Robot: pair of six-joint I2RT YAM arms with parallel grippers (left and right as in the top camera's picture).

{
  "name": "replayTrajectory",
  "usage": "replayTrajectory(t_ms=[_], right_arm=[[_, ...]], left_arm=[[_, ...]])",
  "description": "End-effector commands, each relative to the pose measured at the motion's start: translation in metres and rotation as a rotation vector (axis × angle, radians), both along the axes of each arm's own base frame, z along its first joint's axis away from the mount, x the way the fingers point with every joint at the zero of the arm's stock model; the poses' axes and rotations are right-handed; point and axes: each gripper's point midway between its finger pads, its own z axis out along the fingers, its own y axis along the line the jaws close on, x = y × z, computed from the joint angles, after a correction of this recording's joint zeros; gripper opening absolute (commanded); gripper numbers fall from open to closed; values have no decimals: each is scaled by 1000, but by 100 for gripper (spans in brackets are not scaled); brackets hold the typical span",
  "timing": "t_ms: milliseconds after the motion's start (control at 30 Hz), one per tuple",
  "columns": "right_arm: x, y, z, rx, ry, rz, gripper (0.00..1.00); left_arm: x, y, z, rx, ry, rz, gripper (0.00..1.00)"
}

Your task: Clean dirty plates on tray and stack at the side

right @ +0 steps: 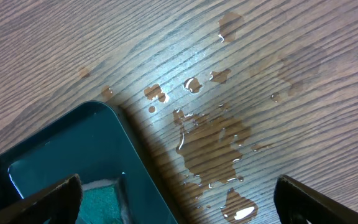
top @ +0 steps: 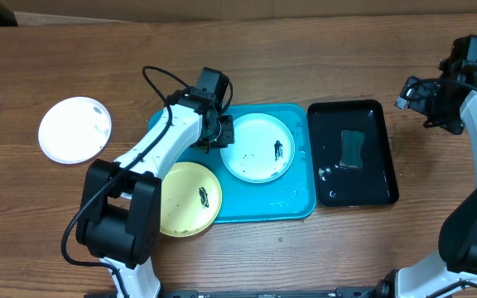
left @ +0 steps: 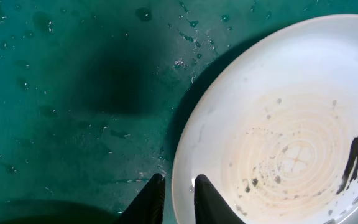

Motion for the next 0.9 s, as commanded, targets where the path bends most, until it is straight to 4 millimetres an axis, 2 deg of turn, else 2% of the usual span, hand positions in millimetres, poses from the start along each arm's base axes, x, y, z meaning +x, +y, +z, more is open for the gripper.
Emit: replayTrajectory(t_ms=[0, 233, 500, 867], right_arm=[[1, -2, 4, -4, -15, -7, 100], [1, -2, 4, -4, -15, -7, 100], [1, -2, 4, -4, -15, -7, 100], [1, -2, 4, -4, -15, -7, 100]], left_arm=[[-4, 1, -10, 19, 19, 6, 18], [-2, 0, -11, 16, 9, 4, 15], [-3, 1, -17, 19, 7, 5, 19], [-4, 1, -24, 18, -1, 0, 18]])
